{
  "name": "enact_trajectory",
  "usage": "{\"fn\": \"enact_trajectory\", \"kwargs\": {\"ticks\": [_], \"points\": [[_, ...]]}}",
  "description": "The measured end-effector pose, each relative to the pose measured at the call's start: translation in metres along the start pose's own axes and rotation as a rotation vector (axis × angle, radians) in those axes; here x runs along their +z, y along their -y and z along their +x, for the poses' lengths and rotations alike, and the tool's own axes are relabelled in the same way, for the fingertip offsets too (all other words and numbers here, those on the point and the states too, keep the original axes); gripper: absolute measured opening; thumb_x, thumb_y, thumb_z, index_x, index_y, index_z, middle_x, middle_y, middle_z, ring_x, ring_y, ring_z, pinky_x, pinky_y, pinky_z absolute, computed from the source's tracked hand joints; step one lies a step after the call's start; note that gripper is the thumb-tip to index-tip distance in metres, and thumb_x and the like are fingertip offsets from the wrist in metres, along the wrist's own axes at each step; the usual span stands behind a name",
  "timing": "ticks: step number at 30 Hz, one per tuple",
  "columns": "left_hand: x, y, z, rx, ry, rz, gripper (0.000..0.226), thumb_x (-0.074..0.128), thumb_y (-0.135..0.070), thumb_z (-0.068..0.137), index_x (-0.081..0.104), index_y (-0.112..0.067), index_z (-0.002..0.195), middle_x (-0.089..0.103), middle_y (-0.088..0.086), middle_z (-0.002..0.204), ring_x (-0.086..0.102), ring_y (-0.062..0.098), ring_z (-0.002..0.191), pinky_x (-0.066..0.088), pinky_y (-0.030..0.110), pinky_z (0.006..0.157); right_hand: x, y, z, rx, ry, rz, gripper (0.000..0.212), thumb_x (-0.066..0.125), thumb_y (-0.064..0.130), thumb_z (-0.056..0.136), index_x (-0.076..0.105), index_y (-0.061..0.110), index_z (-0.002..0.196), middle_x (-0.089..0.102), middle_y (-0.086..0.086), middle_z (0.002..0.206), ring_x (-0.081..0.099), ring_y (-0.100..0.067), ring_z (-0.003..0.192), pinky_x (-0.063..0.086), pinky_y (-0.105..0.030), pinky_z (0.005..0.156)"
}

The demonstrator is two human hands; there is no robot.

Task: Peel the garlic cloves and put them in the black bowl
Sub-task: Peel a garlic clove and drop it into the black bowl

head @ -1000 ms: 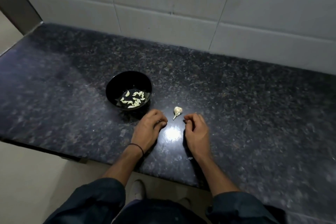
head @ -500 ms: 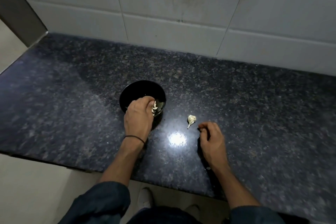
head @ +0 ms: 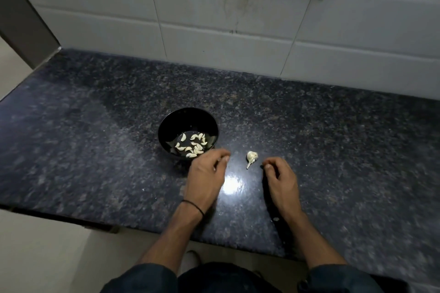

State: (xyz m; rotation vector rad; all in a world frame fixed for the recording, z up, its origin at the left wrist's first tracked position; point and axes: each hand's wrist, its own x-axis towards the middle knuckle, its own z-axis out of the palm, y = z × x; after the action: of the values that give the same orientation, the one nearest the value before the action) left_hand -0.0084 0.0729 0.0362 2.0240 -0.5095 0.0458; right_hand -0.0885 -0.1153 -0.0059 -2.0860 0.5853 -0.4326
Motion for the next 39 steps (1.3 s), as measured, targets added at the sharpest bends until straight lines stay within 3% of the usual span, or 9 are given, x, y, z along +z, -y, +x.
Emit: {"fn": "enact_trajectory", "kwargs": {"ticks": [4,11,15,17,21,25,29,33,39], "points": [[0.023,0.017,-0.011,-0.014,0.231,0.114,0.019,0.064,-0.015,0.087,0.070,-0.015,0.106,0.069,-0.001,0.108,0.065,0.017,0.098,0.051,0.034,0.092,0.001,0.007,0.002,0.051,-0.028,0.028,0.012,0.057,0.024,0.102,0.064,0.018,0.109,0.063,0.003,0.106,0.061,-0.008,0.096,0.047,-0.025,0.084],[0.028,0.022,-0.013,0.018,0.200,0.213,0.022,0.066,0.001,0.082,0.076,-0.008,0.099,0.071,0.003,0.116,0.062,0.019,0.108,0.032,0.010,0.096,0.018,0.023,0.016,0.008,0.096,-0.170,0.044,0.061,0.036,0.099,0.053,0.014,0.136,0.043,-0.003,0.129,0.047,-0.014,0.113,0.042,-0.030,0.098],[0.026,0.026,-0.018,0.011,0.207,0.196,0.026,0.063,0.000,0.086,0.076,-0.010,0.106,0.068,0.003,0.127,0.059,0.018,0.117,0.032,0.015,0.101,0.025,0.026,0.017,-0.046,0.108,-0.293,0.031,0.061,0.027,0.098,0.059,0.013,0.126,0.047,-0.003,0.120,0.044,-0.020,0.112,0.043,-0.035,0.095],[0.025,0.027,-0.019,0.016,0.216,0.185,0.026,0.063,-0.001,0.087,0.076,-0.011,0.107,0.067,0.002,0.129,0.058,0.018,0.119,0.033,0.018,0.102,0.023,0.026,0.014,-0.068,0.086,-0.185,0.023,0.062,0.018,0.097,0.062,0.014,0.119,0.048,0.000,0.114,0.050,-0.018,0.105,0.047,-0.034,0.092],[0.027,0.020,-0.019,-0.052,0.155,0.024,0.021,0.063,-0.002,0.088,0.074,-0.012,0.103,0.070,0.000,0.115,0.065,0.016,0.106,0.049,0.027,0.099,0.015,0.034,0.005,-0.011,0.084,0.140,0.028,0.065,0.008,0.094,0.065,0.018,0.120,0.058,0.003,0.114,0.061,-0.006,0.097,0.047,-0.013,0.082],[0.030,0.002,-0.013,-0.275,0.107,-0.240,0.018,0.064,-0.010,0.093,0.074,-0.022,0.103,0.074,-0.006,0.102,0.071,0.017,0.092,0.058,0.040,0.088,0.006,0.042,-0.011,0.111,0.079,0.427,0.025,0.066,0.011,0.096,0.065,0.020,0.119,0.069,0.009,0.114,0.066,-0.005,0.104,0.054,-0.024,0.090],[0.034,-0.018,-0.005,-0.377,0.125,-0.484,0.019,0.063,-0.007,0.095,0.073,-0.017,0.107,0.076,0.002,0.102,0.072,0.027,0.095,0.056,0.028,0.073,0.002,0.049,-0.022,0.166,0.065,0.624,0.020,0.065,0.004,0.095,0.066,0.012,0.113,0.074,-0.003,0.109,0.070,-0.018,0.103,0.058,-0.032,0.087],[0.037,-0.029,-0.006,-0.346,0.137,-0.565,0.022,0.063,-0.001,0.094,0.072,-0.011,0.111,0.075,0.005,0.106,0.070,0.017,0.096,0.055,0.031,0.083,-0.005,0.056,-0.028,0.189,0.065,0.707,0.020,0.064,0.003,0.096,0.067,0.007,0.115,0.075,-0.009,0.109,0.072,-0.022,0.101,0.058,-0.029,0.085],[0.037,-0.033,-0.006,-0.311,0.115,-0.565,0.026,0.068,0.002,0.090,0.071,-0.008,0.114,0.075,0.006,0.108,0.069,0.030,0.105,0.054,0.047,0.093,-0.014,0.055,-0.026,0.215,0.086,0.742,0.021,0.061,0.006,0.099,0.067,0.011,0.118,0.074,-0.009,0.111,0.070,-0.018,0.092,0.057,-0.027,0.081]]}}
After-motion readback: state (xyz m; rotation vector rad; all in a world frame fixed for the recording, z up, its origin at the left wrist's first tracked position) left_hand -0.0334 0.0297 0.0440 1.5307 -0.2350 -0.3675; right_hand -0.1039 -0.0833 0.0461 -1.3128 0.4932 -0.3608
